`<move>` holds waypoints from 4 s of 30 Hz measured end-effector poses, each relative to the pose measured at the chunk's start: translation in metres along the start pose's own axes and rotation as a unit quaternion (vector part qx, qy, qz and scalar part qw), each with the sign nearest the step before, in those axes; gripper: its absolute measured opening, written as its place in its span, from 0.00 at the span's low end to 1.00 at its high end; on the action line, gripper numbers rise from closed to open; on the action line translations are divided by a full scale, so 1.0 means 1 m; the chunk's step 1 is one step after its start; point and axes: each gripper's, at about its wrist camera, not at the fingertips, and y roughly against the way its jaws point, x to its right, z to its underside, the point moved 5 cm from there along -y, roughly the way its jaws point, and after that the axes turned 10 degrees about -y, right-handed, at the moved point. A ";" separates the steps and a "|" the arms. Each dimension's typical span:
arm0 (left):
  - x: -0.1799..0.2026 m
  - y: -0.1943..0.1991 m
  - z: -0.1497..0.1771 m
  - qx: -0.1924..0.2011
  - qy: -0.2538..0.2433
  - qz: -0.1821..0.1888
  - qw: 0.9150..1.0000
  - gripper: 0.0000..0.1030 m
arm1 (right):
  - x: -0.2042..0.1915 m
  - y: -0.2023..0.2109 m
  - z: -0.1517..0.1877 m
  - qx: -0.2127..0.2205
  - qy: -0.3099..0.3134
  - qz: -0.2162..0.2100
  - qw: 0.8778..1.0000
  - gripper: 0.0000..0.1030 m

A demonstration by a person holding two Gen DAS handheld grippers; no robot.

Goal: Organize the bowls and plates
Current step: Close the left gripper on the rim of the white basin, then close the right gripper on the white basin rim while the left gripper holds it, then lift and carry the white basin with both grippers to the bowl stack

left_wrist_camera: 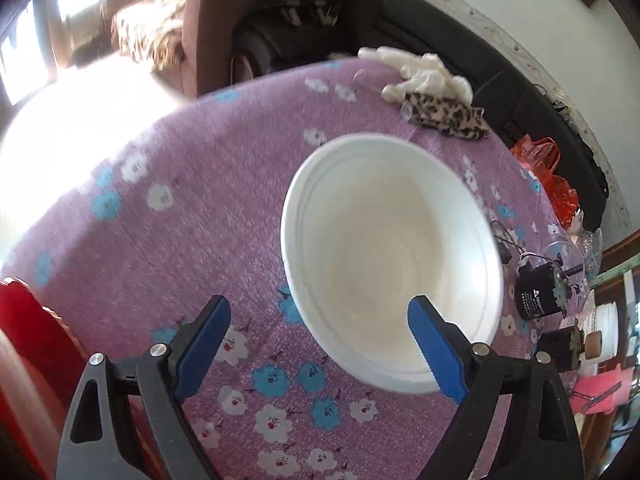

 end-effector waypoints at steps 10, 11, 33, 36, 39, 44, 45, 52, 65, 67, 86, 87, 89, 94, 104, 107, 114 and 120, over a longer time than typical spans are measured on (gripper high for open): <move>-0.004 -0.016 -0.001 -0.029 0.014 0.047 0.998 0.12 | -0.010 0.005 0.005 0.008 0.013 -0.009 1.000 0.70; -0.004 -0.015 0.001 -0.032 0.016 0.057 0.998 0.12 | -0.013 0.006 0.006 0.003 0.012 -0.018 1.000 0.70; -0.001 -0.010 0.008 -0.040 -0.004 0.063 0.997 0.11 | -0.294 -0.137 0.069 -0.238 0.039 -0.195 0.951 0.71; 0.000 -0.010 0.007 -0.039 -0.007 0.059 0.997 0.11 | -0.307 -0.154 0.075 -0.247 0.035 -0.186 0.951 0.62; 0.001 -0.010 0.005 -0.037 -0.009 0.052 0.998 0.11 | -0.311 -0.166 0.083 -0.268 0.031 -0.183 0.945 0.27; 0.002 -0.007 0.005 -0.031 -0.011 0.048 0.998 0.11 | -0.311 -0.167 0.091 -0.287 0.020 -0.194 0.938 0.10; 0.003 -0.005 0.006 -0.028 -0.012 0.052 0.998 0.11 | -0.309 -0.164 0.089 -0.287 0.016 -0.197 0.937 0.10; 0.013 0.021 0.017 -0.018 -0.026 0.082 0.996 0.11 | -0.296 -0.131 0.080 -0.271 0.022 -0.191 0.943 0.10; 0.035 0.063 0.098 -0.017 -0.089 0.135 0.987 0.11 | -0.225 -0.055 0.079 -0.242 0.006 -0.180 0.954 0.11; 0.039 0.065 0.112 -0.019 -0.100 0.134 0.986 0.11 | -0.210 -0.048 0.082 -0.247 -0.008 -0.177 0.953 0.11; 0.021 0.101 0.198 -0.028 -0.170 0.160 0.972 0.11 | -0.137 0.011 0.126 -0.259 -0.026 -0.181 0.949 0.10; 0.019 0.105 0.201 -0.023 -0.175 0.162 0.971 0.11 | -0.133 0.014 0.130 -0.267 -0.031 -0.185 0.945 0.10; 0.014 0.111 0.205 -0.012 -0.182 0.162 0.970 0.11 | -0.126 0.018 0.136 -0.286 -0.044 -0.194 0.937 0.10; 0.000 0.123 0.209 0.010 -0.187 0.167 0.968 0.11 | -0.109 0.026 0.149 -0.312 -0.069 -0.197 0.927 0.10; -0.017 0.160 0.221 0.058 -0.203 0.158 0.964 0.11 | -0.114 0.058 0.158 -0.292 -0.053 -0.207 0.932 0.10; -0.023 0.174 0.222 0.074 -0.207 0.155 0.963 0.11 | -0.124 0.074 0.158 -0.274 -0.035 -0.212 0.937 0.10; -0.039 0.208 0.226 0.131 -0.221 0.134 0.957 0.12 | -0.144 0.103 0.165 -0.250 -0.005 -0.225 0.942 0.10; -0.057 0.232 0.225 0.168 -0.215 0.130 0.953 0.14 | -0.164 0.125 0.172 -0.228 0.024 -0.236 0.944 0.10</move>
